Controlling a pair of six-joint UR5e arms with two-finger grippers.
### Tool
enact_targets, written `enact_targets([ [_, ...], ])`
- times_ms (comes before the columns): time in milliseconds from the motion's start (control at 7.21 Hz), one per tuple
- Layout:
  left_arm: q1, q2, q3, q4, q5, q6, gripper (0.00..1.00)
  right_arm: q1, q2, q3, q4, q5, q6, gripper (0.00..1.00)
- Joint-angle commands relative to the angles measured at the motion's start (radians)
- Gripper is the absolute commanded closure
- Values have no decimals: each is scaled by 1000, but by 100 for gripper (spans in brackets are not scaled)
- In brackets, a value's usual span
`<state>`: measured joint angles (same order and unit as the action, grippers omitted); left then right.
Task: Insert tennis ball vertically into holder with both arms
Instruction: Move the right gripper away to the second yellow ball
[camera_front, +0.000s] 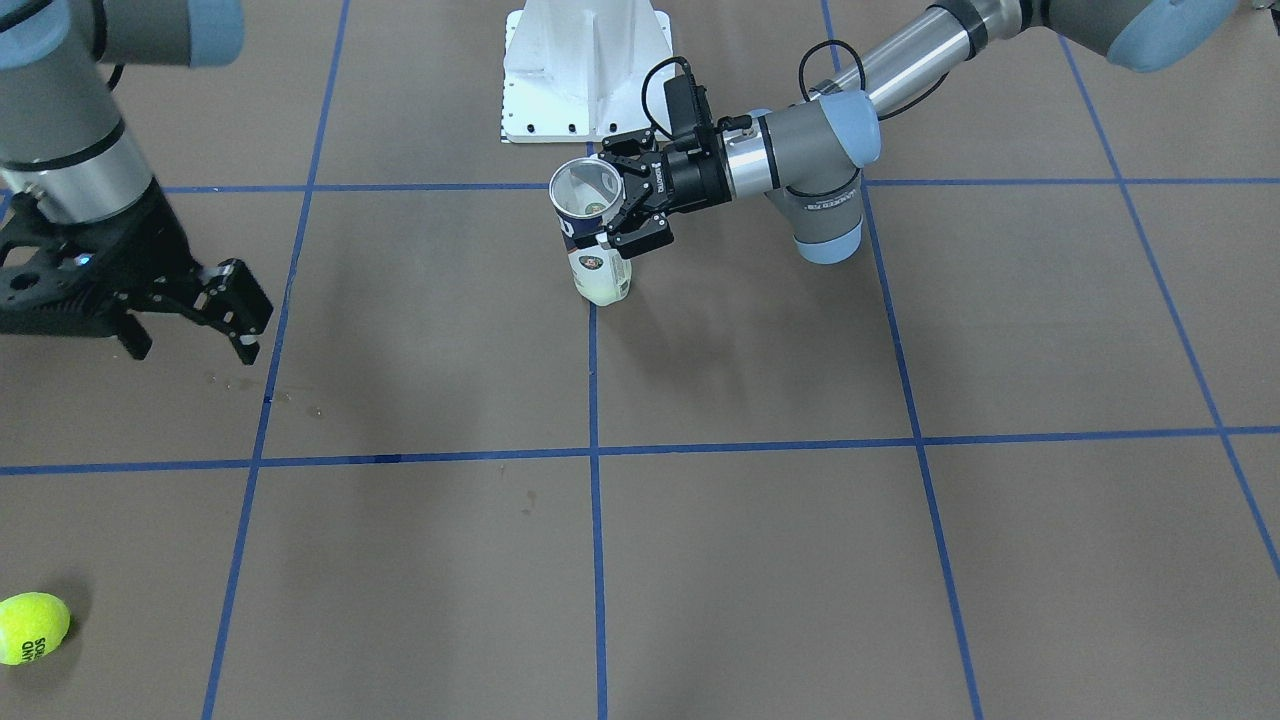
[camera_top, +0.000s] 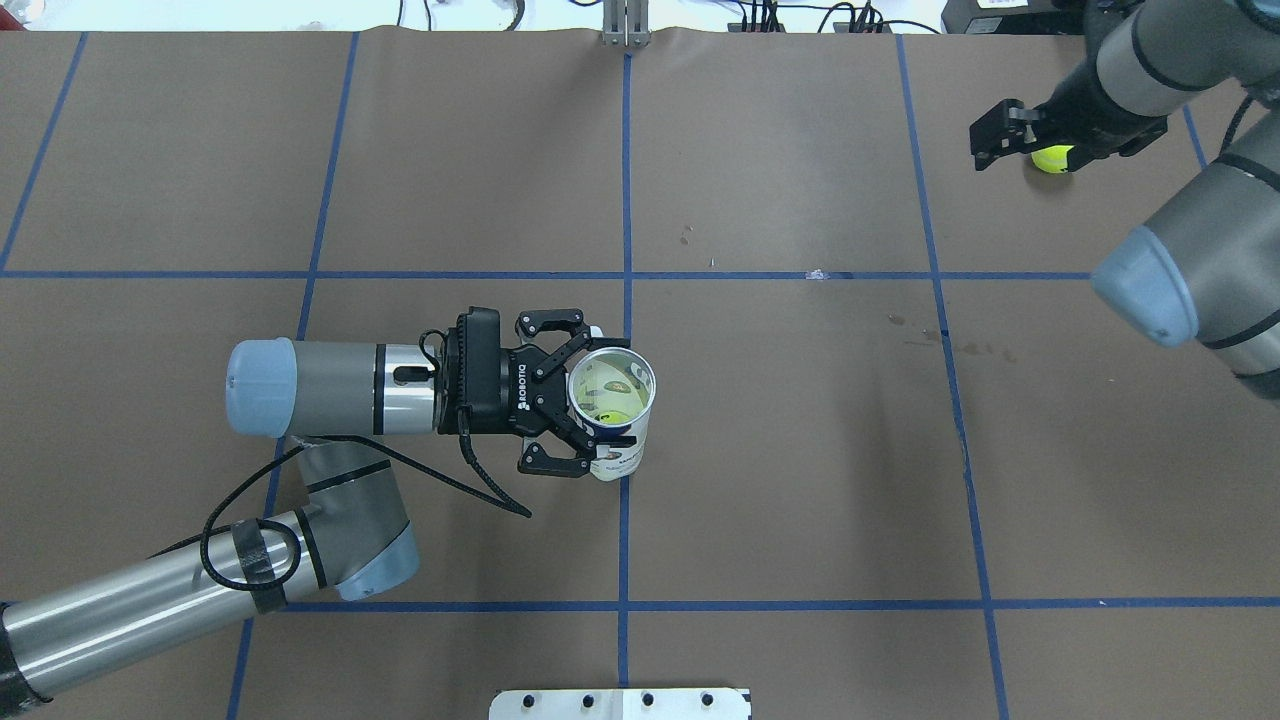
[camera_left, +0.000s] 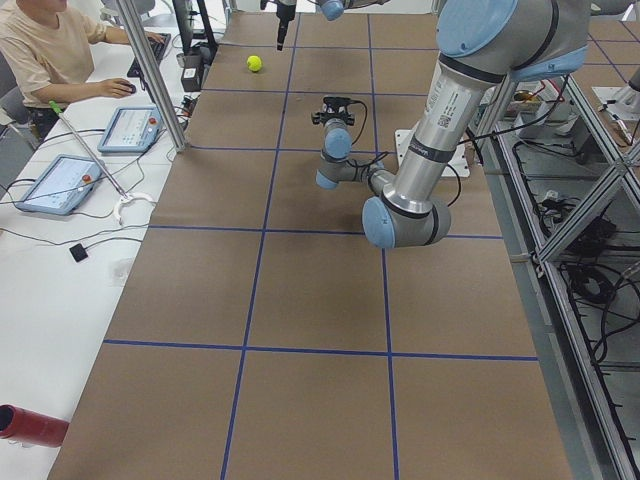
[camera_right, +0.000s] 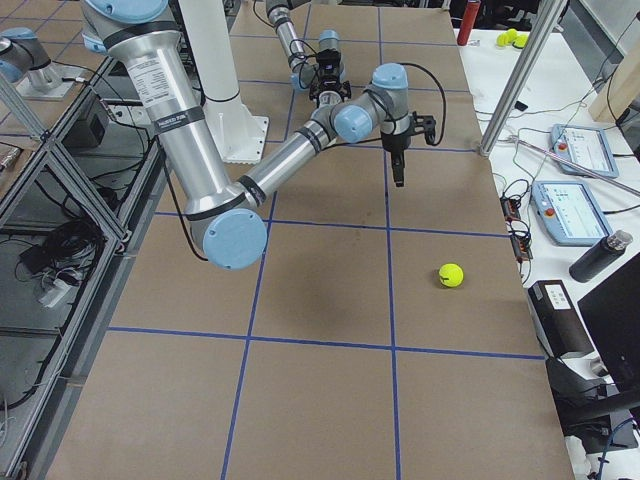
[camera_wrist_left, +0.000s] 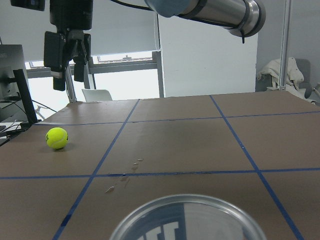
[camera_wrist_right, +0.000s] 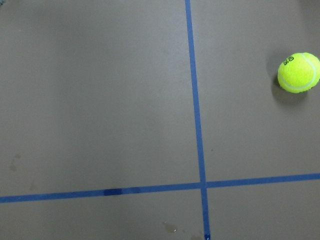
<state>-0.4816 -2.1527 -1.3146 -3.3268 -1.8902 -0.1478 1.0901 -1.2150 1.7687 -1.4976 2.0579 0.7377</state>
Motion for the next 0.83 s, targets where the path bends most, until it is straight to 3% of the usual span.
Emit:
enact_targets([
  [0,-12,16,0,-16,-3,-1,1,120,-37,-156,69,60,-209,1],
  [416,-12,22,-2,-26,-3,-4,1,178,-3,-416,302,70,-248,1],
  [693,-12,24,-3,-26,-4,-4,1,203,78,-523,321,65,-245,1],
])
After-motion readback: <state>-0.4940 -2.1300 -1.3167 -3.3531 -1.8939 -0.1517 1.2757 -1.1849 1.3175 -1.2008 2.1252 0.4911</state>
